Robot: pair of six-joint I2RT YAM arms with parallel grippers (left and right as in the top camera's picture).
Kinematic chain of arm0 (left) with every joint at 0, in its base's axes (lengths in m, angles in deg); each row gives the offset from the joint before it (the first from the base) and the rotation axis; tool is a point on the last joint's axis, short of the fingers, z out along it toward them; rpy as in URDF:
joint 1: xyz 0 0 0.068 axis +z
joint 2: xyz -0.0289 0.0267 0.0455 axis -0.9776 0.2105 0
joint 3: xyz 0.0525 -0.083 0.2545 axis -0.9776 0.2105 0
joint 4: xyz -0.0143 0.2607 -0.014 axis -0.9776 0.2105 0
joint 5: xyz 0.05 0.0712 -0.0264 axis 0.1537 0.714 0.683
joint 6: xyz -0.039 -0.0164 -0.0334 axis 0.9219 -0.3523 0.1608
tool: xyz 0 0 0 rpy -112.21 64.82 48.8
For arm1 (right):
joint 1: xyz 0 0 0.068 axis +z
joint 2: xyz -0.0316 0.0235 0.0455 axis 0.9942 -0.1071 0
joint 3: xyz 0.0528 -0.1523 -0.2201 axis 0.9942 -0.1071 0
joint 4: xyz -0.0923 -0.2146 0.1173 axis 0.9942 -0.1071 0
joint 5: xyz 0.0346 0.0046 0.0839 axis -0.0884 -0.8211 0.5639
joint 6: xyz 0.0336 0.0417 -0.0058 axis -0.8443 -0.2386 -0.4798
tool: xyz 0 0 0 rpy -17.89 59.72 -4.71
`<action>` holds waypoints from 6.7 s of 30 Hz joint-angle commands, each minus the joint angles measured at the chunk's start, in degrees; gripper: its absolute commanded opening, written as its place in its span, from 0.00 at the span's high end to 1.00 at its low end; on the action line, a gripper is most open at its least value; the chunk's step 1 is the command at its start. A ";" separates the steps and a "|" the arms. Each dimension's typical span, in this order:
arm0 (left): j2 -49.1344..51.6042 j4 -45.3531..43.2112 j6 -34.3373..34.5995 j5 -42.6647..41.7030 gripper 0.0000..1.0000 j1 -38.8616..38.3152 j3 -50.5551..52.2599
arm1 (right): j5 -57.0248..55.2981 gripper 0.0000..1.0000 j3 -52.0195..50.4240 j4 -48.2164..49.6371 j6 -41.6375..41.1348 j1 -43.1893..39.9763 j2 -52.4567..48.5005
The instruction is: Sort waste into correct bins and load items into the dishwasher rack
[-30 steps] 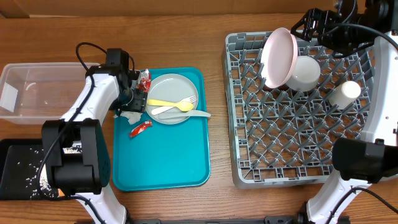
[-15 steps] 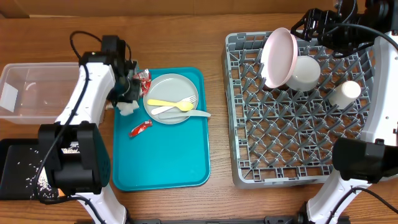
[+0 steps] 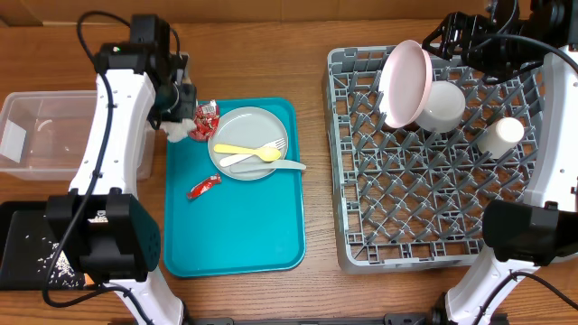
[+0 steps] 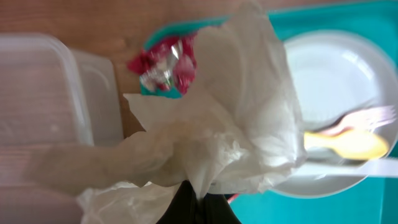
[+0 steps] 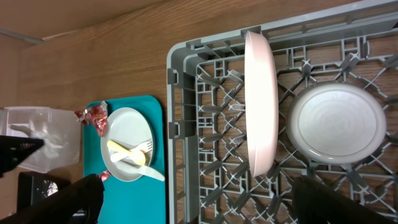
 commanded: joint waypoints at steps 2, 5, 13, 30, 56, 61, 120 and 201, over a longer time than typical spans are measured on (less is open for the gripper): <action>-1.68 -1.09 6.21 2.80 0.96 2.03 -5.05 | -0.20 0.00 1.25 0.33 0.44 -0.11 0.42; -1.64 -2.99 9.86 7.43 0.96 4.55 -4.76 | -0.20 0.00 1.25 0.33 0.44 -0.11 0.42; -1.64 -10.82 10.73 8.98 0.96 14.47 -1.64 | -0.20 0.00 1.25 0.33 0.44 -0.11 0.42; -1.62 -14.56 9.84 7.04 0.00 29.00 -1.03 | -0.20 0.00 1.25 0.33 0.44 -0.11 0.42; -1.53 4.37 3.19 -12.00 0.04 5.51 0.90 | -0.20 0.00 1.25 0.33 0.44 -0.11 0.42; -1.53 10.54 8.04 -11.41 0.05 0.35 1.22 | -0.20 0.00 1.25 0.33 0.44 -0.11 0.42; -1.53 -19.56 -57.05 -1.36 0.04 -3.74 35.32 | -0.17 0.00 1.25 0.33 0.44 -0.11 0.35; -1.62 -6.54 -9.40 -33.18 0.01 9.55 -1.03 | -0.20 0.00 1.14 0.33 0.44 -0.15 -0.24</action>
